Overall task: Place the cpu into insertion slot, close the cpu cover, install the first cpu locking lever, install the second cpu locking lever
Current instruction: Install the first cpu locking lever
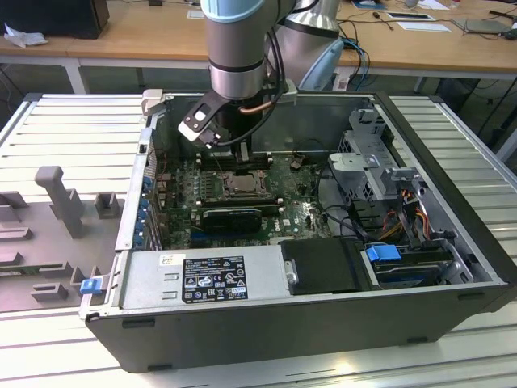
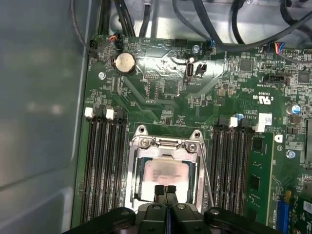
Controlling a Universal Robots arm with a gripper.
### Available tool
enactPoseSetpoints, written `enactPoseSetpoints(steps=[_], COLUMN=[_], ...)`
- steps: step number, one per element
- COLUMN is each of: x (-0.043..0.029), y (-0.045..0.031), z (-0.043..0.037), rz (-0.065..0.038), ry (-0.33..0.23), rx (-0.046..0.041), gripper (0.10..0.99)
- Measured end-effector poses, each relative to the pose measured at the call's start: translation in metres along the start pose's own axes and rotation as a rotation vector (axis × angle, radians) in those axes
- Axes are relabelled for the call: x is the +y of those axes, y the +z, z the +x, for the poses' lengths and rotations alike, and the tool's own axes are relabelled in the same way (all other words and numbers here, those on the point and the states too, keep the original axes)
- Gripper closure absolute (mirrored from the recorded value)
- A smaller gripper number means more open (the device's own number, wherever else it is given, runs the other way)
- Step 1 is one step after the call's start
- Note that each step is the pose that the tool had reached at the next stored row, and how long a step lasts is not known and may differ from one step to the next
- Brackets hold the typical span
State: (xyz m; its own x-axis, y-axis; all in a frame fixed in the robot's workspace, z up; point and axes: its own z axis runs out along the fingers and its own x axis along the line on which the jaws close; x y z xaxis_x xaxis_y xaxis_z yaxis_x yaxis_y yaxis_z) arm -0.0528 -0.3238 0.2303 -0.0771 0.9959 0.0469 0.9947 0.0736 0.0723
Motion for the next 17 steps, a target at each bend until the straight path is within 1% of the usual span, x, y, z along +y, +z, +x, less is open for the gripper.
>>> enactPoseSetpoints(steps=[2,7,8,11,13,16,17], x=[-0.001,-0.0008,-0.0007,-0.0002,0.0001,0.0008,0.0015], y=[-0.0007,-0.0066,-0.0082,-0.016,-0.0193,-0.029,-0.0387], z=[0.0,0.0004,0.0005,0.0008,0.001,0.0014,0.0019], rz=[0.0,0.0,0.0,0.0,0.0,0.0,0.0], ry=[0.0,0.0,0.0,0.0,0.0,0.0,0.0], rx=[0.0,0.0001,0.0001,0.0001,0.0001,0.0002,0.0001], gripper=[0.98,0.98,0.98,0.98,0.98,0.98,0.98])
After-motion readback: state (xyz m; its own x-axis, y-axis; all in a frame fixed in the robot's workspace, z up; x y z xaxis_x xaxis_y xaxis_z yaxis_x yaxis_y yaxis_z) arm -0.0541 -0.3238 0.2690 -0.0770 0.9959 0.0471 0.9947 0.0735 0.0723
